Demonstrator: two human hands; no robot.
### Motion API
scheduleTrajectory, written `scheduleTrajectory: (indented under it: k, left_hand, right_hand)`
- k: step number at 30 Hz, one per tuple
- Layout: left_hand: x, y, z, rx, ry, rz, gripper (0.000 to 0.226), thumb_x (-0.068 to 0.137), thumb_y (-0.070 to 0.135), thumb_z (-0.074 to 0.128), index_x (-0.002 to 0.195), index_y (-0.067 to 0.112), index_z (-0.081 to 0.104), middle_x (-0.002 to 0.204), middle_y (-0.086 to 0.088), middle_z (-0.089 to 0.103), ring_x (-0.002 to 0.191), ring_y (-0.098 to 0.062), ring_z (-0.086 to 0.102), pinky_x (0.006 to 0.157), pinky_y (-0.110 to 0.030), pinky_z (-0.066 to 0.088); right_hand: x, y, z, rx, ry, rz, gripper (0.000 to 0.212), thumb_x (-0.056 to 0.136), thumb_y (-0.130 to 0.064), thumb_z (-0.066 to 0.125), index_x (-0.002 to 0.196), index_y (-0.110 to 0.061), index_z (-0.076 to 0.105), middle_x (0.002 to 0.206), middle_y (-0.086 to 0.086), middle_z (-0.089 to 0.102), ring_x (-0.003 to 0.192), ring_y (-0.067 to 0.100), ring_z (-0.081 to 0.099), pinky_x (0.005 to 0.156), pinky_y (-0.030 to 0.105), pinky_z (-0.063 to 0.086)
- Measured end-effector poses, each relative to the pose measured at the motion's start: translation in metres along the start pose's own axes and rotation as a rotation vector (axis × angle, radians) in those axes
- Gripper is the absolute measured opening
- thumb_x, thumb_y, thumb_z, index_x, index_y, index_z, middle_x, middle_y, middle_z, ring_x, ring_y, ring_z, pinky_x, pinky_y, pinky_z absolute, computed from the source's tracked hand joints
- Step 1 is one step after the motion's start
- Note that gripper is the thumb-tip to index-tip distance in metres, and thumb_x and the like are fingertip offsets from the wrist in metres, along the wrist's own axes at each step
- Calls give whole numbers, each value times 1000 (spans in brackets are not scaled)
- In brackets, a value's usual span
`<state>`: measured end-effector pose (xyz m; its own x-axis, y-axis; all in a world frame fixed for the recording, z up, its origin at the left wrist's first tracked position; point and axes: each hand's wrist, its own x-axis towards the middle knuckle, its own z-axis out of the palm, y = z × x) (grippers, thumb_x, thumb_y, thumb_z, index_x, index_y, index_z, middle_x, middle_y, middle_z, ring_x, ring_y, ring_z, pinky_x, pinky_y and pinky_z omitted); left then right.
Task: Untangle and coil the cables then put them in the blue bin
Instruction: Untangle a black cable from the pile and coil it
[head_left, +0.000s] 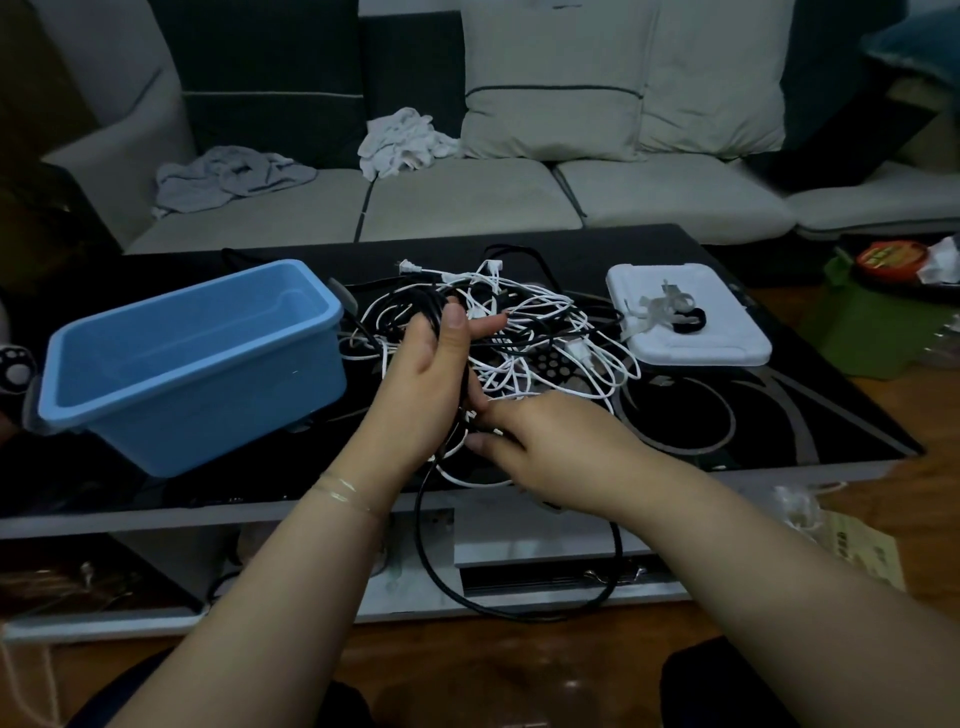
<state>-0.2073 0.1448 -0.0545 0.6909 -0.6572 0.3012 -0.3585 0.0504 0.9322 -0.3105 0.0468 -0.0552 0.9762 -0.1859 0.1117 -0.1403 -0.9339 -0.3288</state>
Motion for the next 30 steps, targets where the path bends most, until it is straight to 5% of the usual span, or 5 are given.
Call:
scheduleTrajectory:
  k: [9,13,20,27,30]
  left_hand:
    - [1,1,-7,294,-54,2,98,75,87,14,123,11,53,77,9,64,68,0,63,70,-25,50]
    - [0,-2,-7,651,-160,55,94,69,89,13,116,14,43,114,2,67,102,-25,62,81,-38,45]
    - [1,0,-7,716,-376,-111,78,56,88,51,88,17,48,80,-1,60,74,-19,58,61,-38,42]
    - [-3,8,-5,201,-588,-161,7,88,24,70,94,26,65,49,7,54,39,-10,47,38,-22,38]
    - [-2,10,-6,90,-561,-139,41,90,39,57,103,0,62,39,6,43,33,-11,37,38,-21,29]
  right_hand:
    - [3,0,1,493,-247,2,17,96,-6,48,97,0,64,89,-6,69,55,-10,53,49,6,36]
    - [3,4,-2,340,-158,75,12,94,-26,54,102,-26,63,73,-7,71,56,-6,59,52,17,46]
    - [5,22,-16,-33,203,95,35,69,-62,54,73,-28,46,60,-11,49,66,12,53,49,26,27]
    - [9,38,-25,1086,76,50,20,83,-27,63,98,-16,57,51,-1,47,46,11,36,43,20,32]
    - [10,44,-27,1264,37,59,26,79,-30,62,99,-14,62,52,-5,49,45,7,38,41,18,34]
